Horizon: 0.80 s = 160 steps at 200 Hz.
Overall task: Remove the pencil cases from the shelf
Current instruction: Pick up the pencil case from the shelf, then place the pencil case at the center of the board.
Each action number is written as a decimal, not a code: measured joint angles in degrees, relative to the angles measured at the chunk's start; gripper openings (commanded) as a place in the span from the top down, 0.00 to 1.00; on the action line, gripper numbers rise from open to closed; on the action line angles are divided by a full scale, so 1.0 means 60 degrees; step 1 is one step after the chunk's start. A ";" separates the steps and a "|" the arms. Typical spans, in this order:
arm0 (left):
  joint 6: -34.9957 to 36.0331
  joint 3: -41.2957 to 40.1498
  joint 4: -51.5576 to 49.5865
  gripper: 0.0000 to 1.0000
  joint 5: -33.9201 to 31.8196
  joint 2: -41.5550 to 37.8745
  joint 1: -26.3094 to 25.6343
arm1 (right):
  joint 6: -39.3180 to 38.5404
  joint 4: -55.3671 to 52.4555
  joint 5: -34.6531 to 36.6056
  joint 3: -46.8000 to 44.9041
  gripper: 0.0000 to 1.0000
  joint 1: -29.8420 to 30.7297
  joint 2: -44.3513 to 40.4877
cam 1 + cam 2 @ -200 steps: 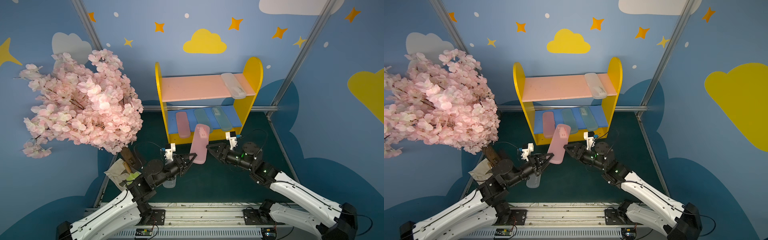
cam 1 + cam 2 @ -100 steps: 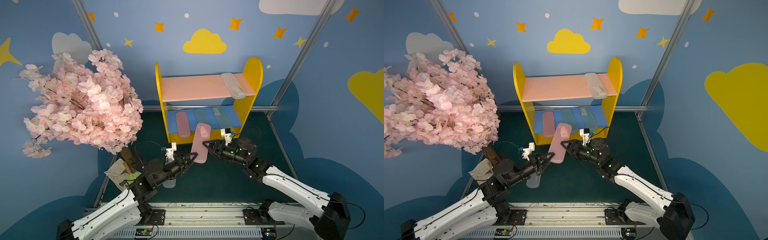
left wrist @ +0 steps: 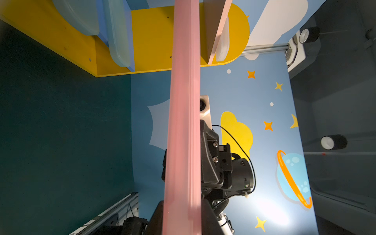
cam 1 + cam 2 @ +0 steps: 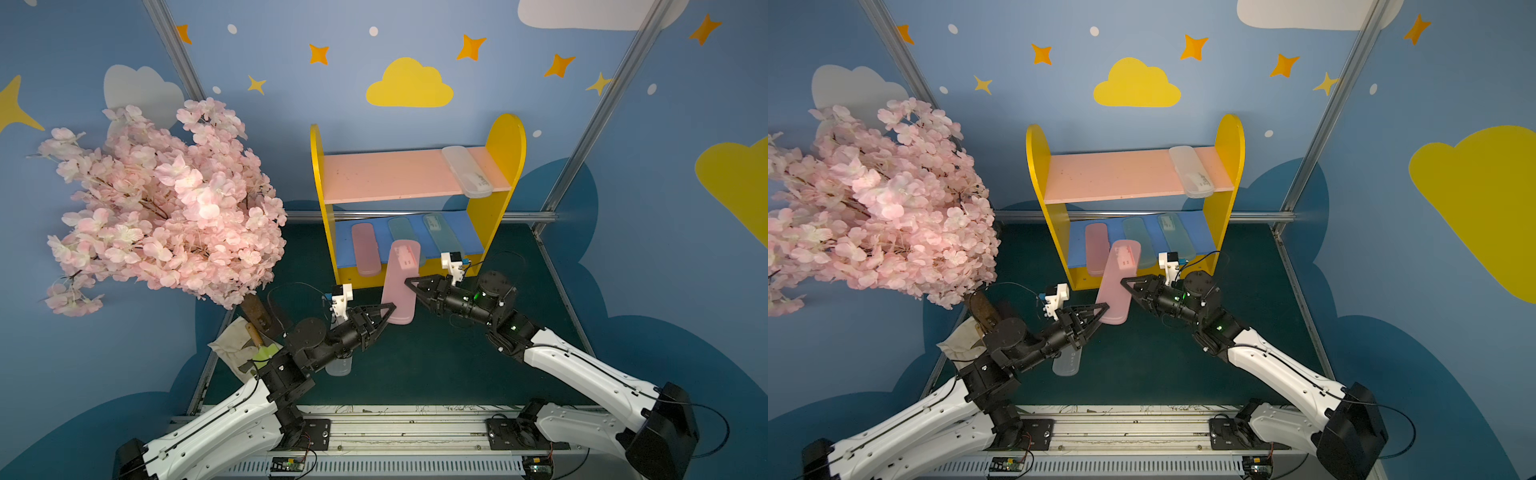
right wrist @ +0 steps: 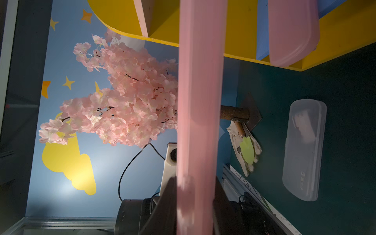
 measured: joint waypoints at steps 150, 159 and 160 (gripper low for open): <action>0.2269 0.0047 -0.6025 0.00 -0.4007 -0.3497 0.0004 | -0.1708 -0.0783 -0.0102 -0.2393 0.92 0.0656 -0.0117; 0.2459 0.0047 -0.6149 0.00 -0.4131 -0.3541 0.0004 | -0.1829 -0.0729 -0.0055 -0.2466 0.92 0.0827 0.0058; 0.2484 0.0047 -0.6160 0.00 -0.4149 -0.3548 0.0004 | -0.1854 -0.0721 -0.0051 -0.2477 0.92 0.0856 0.0084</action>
